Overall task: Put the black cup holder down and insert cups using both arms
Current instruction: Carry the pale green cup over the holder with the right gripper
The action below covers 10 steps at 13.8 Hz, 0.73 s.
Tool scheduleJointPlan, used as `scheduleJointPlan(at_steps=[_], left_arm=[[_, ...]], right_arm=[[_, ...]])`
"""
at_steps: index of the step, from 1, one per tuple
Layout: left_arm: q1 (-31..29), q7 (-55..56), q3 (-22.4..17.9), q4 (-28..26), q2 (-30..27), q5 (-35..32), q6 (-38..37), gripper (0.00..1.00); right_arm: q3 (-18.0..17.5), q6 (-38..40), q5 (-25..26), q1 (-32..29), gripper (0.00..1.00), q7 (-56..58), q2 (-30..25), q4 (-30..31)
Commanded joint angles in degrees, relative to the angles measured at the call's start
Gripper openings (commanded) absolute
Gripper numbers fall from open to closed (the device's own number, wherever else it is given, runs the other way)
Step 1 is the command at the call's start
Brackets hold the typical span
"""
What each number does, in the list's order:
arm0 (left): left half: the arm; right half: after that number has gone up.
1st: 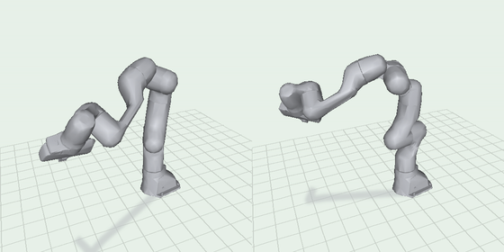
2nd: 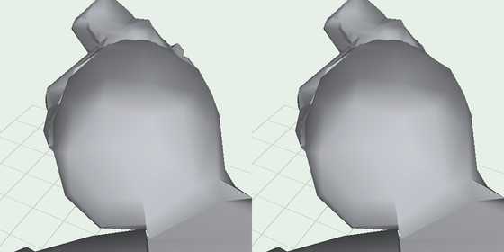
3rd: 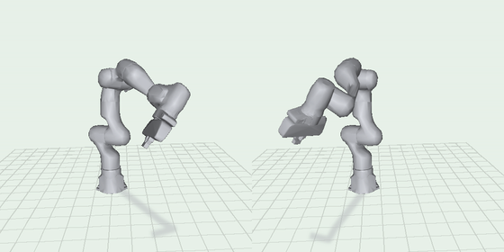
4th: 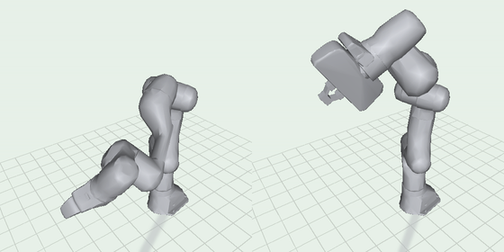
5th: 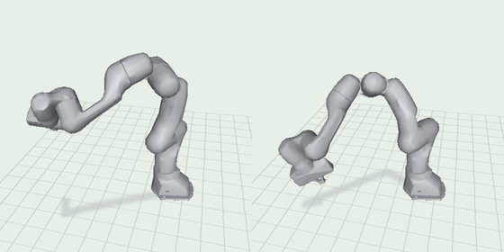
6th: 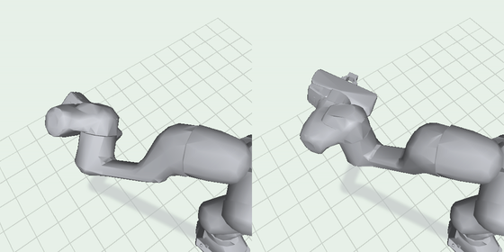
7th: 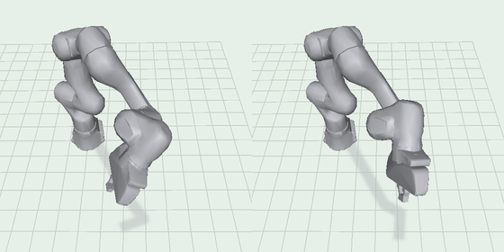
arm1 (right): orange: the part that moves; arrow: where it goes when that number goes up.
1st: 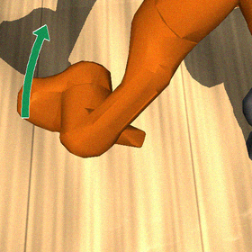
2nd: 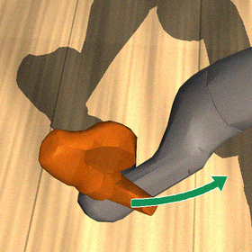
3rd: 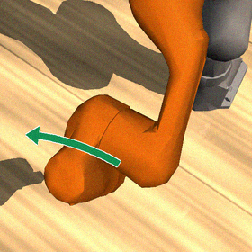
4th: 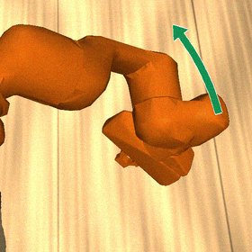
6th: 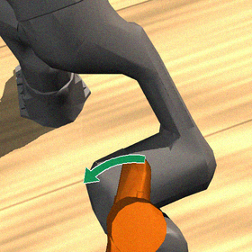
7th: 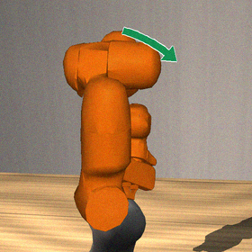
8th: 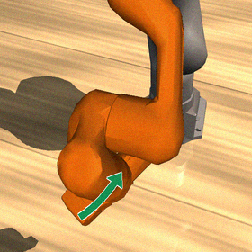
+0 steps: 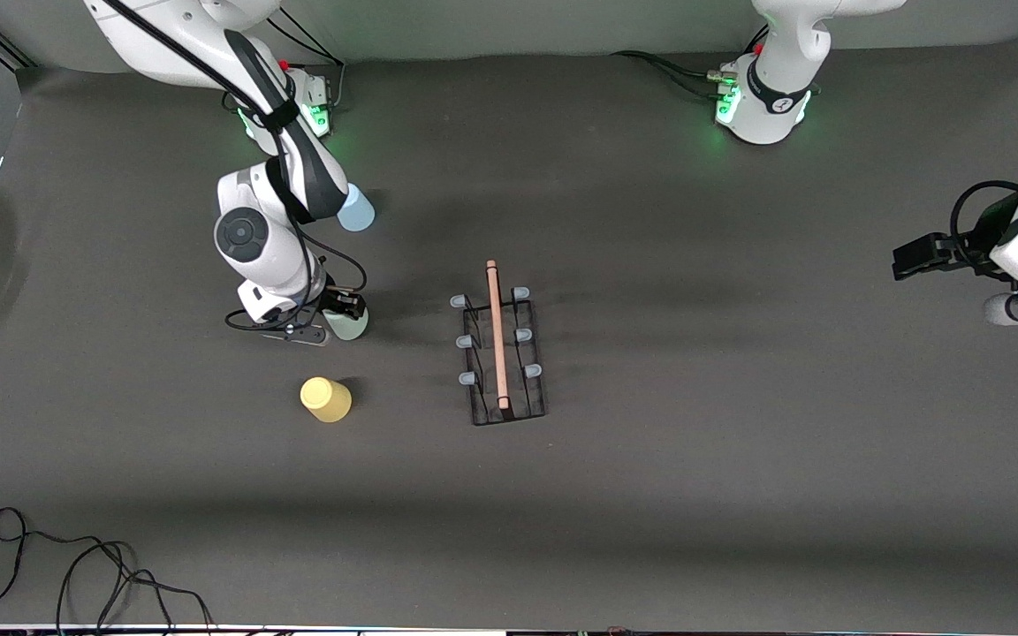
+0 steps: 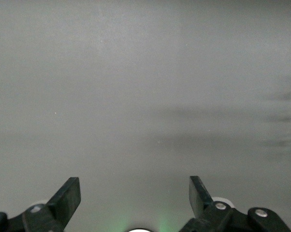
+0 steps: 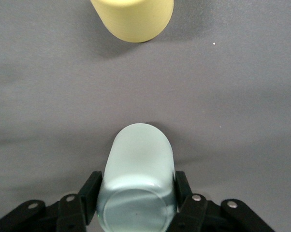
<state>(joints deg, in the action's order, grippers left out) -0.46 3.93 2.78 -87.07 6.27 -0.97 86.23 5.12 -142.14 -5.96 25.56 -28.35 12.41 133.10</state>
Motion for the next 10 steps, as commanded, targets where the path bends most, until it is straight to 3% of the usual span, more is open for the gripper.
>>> scheduleJointPlan(at_steps=[1, 3, 5, 7, 10], left_arm=[[-0.25, -1.30, 1.00, -0.38, -0.38, -0.35, 0.78, 1.00], [-0.16, -1.30, 1.00, -0.38, -0.38, -0.35, 0.96, 1.00], [-0.07, -1.21, 1.00, -0.38, -0.38, -0.44, 1.05, 1.00], [-0.68, -1.12, 0.91, -0.38, -0.38, 0.00, 1.05, 1.00], [-0.60, -1.21, 0.91, -0.38, -0.38, -0.26, 1.75, 1.00]], right_arm=[[0.77, 7.11, -2.65, 0.10, 0.00, 1.99, -5.63, -2.03], [0.86, 14.49, -2.83, 0.19, 0.00, 0.68, -6.35, -7.30], [0.68, 20.38, -6.67, 0.45, 0.00, -2.82, -6.09, -14.06], [0.07, 22.25, -8.10, 1.06, 0.00, -8.00, -5.30, -18.56], [0.07, 21.73, -8.37, 8.17, 0.00, -22.13, -1.45, -25.49]])
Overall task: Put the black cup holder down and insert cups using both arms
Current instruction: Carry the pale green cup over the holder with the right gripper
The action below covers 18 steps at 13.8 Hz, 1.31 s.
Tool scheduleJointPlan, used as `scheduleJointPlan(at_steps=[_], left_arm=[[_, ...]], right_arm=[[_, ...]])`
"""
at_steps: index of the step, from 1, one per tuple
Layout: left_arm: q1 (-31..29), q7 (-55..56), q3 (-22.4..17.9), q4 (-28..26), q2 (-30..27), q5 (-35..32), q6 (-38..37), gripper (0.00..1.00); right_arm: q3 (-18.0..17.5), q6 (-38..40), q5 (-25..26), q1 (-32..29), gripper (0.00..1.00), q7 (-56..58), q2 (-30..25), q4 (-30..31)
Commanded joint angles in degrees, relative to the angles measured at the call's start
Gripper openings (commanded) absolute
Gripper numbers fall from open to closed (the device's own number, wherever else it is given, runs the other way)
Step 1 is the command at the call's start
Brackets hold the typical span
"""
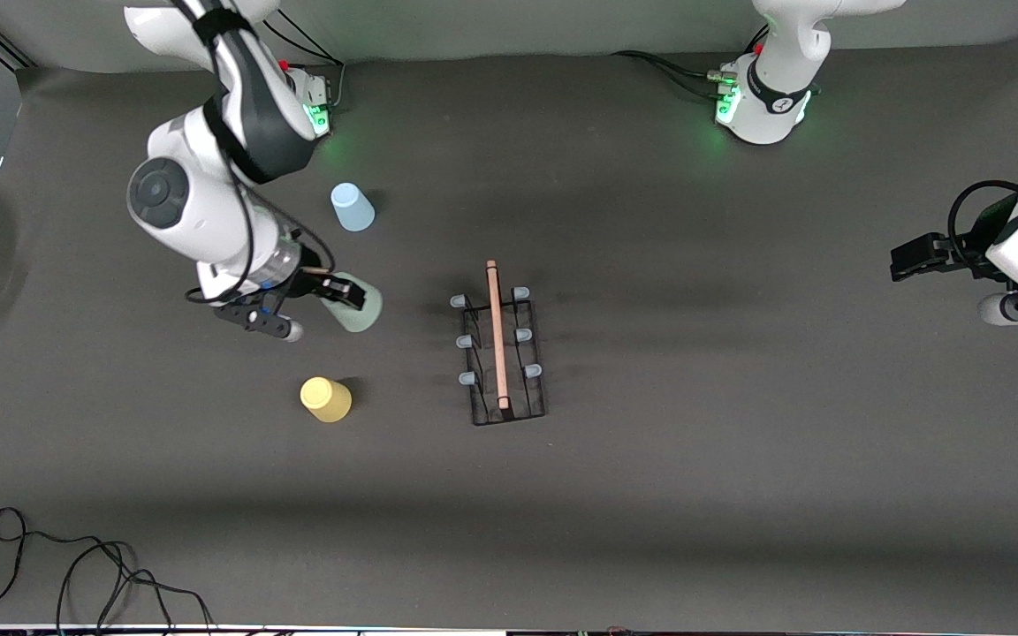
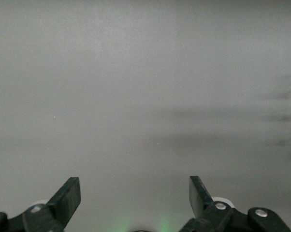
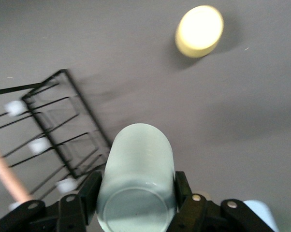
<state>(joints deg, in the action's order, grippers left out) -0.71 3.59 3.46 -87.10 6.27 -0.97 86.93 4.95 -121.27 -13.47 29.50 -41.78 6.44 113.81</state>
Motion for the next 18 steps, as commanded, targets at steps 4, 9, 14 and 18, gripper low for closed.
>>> scheduleJointPlan(at_steps=[4, 9, 14, 18], left_arm=[[-0.26, -0.87, 0.24, -0.52, -0.29, -0.44, 2.01, 1.00], [0.18, -0.69, 0.24, -0.52, -0.38, -0.61, 1.84, 1.00], [0.35, -0.60, 0.24, -0.61, -0.03, -0.70, 2.10, 1.00], [0.36, -0.60, 0.24, -0.61, 0.06, -0.70, 2.10, 1.00]], right_arm=[[0.24, -1.15, -0.07, 9.25, 0.00, -18.41, 10.95, -12.03], [0.33, -4.24, 0.11, 11.55, 0.00, -18.60, 14.91, -11.42], [0.33, -4.95, 0.11, 11.28, 1.00, -18.42, 15.80, -11.59], [3.39, 0.05, 0.20, 10.49, 1.00, -10.03, 13.16, -12.30]])
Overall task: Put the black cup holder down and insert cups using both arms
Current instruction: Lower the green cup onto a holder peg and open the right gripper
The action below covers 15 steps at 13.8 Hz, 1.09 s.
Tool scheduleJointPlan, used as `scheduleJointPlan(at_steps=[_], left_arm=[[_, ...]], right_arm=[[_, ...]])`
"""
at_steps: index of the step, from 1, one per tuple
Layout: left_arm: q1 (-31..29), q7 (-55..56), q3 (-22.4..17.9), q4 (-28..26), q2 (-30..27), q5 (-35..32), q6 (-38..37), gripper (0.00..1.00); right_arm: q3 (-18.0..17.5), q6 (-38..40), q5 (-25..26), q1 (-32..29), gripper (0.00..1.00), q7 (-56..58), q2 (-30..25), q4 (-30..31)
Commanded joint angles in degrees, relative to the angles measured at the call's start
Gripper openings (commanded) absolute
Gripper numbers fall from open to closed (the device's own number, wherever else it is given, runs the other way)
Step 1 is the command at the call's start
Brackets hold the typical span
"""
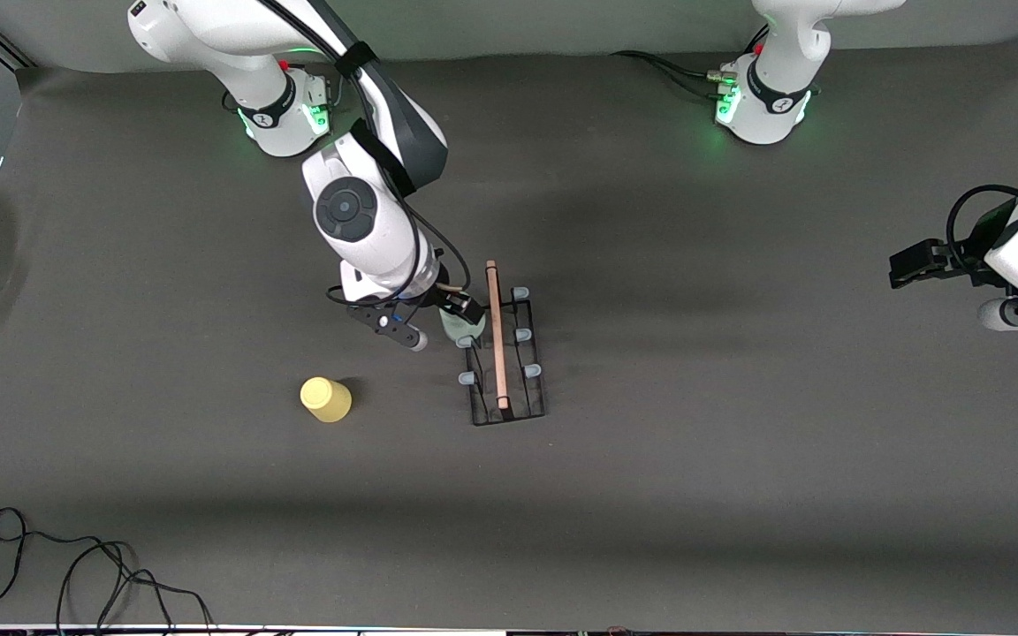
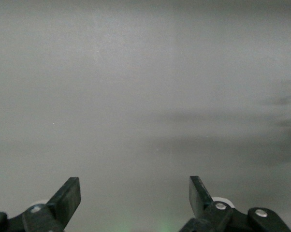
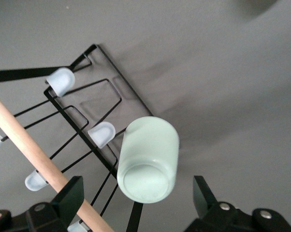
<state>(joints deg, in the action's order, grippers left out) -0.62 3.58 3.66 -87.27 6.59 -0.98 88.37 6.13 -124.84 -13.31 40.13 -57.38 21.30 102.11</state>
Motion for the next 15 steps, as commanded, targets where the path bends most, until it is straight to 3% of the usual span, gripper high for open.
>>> scheduleJointPlan(at_steps=[1, 6, 10, 13, 15], left_arm=[[0.27, -0.59, 0.03, -0.44, -0.26, -0.69, 0.66, 1.00], [0.27, -0.59, 0.03, -0.44, -0.18, -0.69, 0.66, 1.00], [0.27, -0.50, 0.03, -0.53, -0.18, -0.69, 0.66, 1.00], [0.27, -0.50, 0.03, -0.44, -0.18, -0.69, 0.66, 1.00], [0.18, -0.59, 0.03, -0.44, -0.18, -0.69, 0.57, 1.00]], right_arm=[[4.13, 5.47, 0.04, -0.14, 1.00, 11.01, -2.04, -0.60], [14.34, 5.58, -0.22, -1.19, 1.00, 35.28, 0.23, -0.33], [14.44, 1.98, -1.01, -9.09, 1.00, 48.12, 3.21, 0.98], [14.35, -2.68, -1.89, -11.39, 1.00, 50.96, 6.91, 1.51], [14.35, -4.96, -7.40, -11.39, 1.00, 52.53, 8.84, 1.43]])
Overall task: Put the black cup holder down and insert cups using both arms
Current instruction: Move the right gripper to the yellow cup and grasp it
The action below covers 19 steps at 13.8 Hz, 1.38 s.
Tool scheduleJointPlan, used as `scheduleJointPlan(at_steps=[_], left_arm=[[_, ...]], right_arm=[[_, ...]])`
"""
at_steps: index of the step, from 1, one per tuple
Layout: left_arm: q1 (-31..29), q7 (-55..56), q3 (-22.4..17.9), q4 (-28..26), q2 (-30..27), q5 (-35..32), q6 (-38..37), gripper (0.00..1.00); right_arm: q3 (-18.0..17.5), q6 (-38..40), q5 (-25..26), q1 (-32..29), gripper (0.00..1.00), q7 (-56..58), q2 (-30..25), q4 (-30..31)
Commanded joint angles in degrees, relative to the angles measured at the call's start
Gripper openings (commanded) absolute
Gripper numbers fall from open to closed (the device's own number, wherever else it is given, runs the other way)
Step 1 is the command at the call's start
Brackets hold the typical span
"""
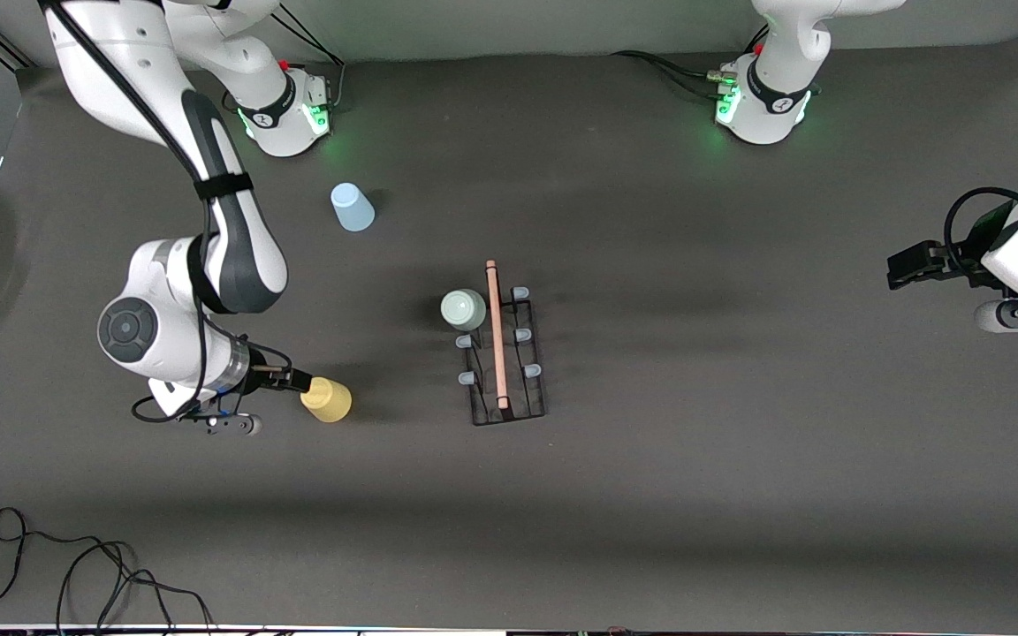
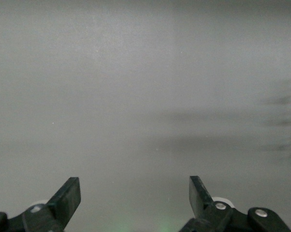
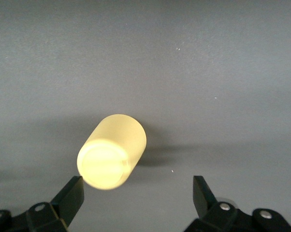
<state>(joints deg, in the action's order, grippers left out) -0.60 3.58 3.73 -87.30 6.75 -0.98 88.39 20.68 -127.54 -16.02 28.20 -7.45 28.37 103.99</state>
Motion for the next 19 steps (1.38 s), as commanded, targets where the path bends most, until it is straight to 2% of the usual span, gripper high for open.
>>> scheduleJointPlan(at_steps=[1, 3, 7, 11, 14, 15, 17, 18, 19], left_arm=[[0.16, -0.50, -0.04, -0.50, -0.34, -0.69, 0.46, 1.00], [0.16, -0.50, -0.04, -0.50, -0.34, -0.69, 0.46, 1.00], [0.16, -0.50, -0.04, -0.50, -0.34, -0.69, 0.37, 1.00], [0.16, -0.50, -0.04, -0.50, -0.34, -0.69, 0.38, 1.00], [0.16, -0.50, -0.04, -0.59, -0.34, -0.69, 0.37, 1.00], [0.16, -0.50, -0.04, -0.59, -0.34, -0.69, 0.37, 1.00], [0.16, -0.50, -0.04, -0.59, -0.34, -0.69, 0.37, 1.00], [0.16, -0.50, -0.04, -0.59, -0.25, -0.69, 0.37, 1.00], [0.16, -0.50, -0.04, -0.59, -0.34, -0.69, 0.46, 1.00]], right_arm=[[-0.11, -3.66, -7.94, 0.54, 1.00, 4.80, 3.00, -0.46], [-0.20, -6.83, -11.48, 0.72, 1.00, 6.57, 5.29, -0.46], [-0.64, -9.03, -11.75, 1.07, 1.00, 6.49, 7.40, -0.46], [-0.73, -7.82, -13.24, 1.42, 1.00, 5.79, 7.49, -0.46], [-0.73, -4.04, -13.24, 1.34, 1.00, 5.52, 7.06, -0.46], [-0.73, -3.33, -13.24, 1.25, 0.88, 5.61, 6.79, -0.46], [-0.73, -1.93, -13.24, 1.33, 0.44, 5.61, 6.18, -0.55], [-0.64, -1.05, -13.24, 1.33, 0.18, 5.61, 5.31, -0.63], [-0.46, 0.70, -13.24, 1.33, 0.00, 5.61, 4.08, -0.81]])
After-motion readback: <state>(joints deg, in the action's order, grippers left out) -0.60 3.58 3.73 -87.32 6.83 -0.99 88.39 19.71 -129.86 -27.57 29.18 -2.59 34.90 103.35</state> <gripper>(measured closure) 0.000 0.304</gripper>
